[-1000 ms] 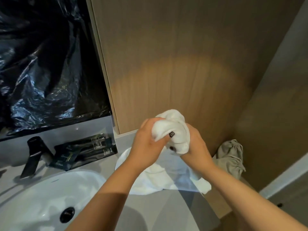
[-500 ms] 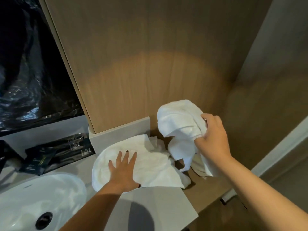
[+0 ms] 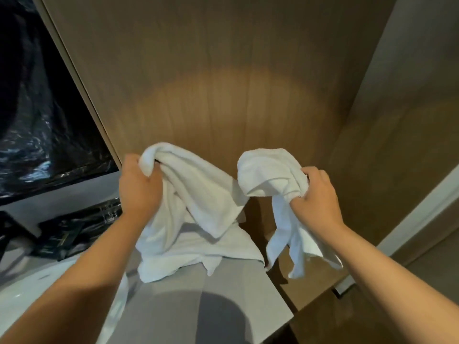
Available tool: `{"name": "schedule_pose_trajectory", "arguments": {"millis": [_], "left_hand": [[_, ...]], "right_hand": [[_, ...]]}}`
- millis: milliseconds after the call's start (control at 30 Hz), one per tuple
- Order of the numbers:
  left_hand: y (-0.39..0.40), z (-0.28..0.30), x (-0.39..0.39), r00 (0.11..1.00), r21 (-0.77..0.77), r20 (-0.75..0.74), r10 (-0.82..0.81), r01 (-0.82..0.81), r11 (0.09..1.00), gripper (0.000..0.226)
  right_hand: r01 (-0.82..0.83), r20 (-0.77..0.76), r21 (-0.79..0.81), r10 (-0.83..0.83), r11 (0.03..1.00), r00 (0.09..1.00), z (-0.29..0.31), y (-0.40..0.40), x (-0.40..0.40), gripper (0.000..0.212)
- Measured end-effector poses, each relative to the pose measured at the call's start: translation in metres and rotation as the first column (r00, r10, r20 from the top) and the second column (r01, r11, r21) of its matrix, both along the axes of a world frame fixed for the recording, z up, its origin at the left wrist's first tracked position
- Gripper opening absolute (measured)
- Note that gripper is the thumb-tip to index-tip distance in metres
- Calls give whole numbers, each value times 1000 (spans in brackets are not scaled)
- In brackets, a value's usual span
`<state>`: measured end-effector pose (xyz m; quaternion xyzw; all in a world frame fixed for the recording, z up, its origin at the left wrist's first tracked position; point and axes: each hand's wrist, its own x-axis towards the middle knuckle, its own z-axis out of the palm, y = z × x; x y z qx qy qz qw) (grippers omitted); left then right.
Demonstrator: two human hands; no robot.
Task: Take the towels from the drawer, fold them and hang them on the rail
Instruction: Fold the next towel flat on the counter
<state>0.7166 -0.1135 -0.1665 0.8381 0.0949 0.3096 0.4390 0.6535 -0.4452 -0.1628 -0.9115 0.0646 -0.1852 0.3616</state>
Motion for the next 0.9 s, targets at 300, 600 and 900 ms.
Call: {"name": "schedule_pose_trajectory", "arguments": {"millis": [300,600,900], "left_hand": [[-11,-37,-21,975,516,-131,-179,221,828,28],[-48,-95,-52,583,-19,-683,-439,587,809,91],[-111,1,-86,802,-608,-53,-595,447,656,28]], "right_hand": [[-94,14,-23,94,995,995,2,31,13,53],[-153,-72,-84,147,985,987,-1,38,-1,48],[-256,-37,-54,254,965,966,0,26,-29,42]]}}
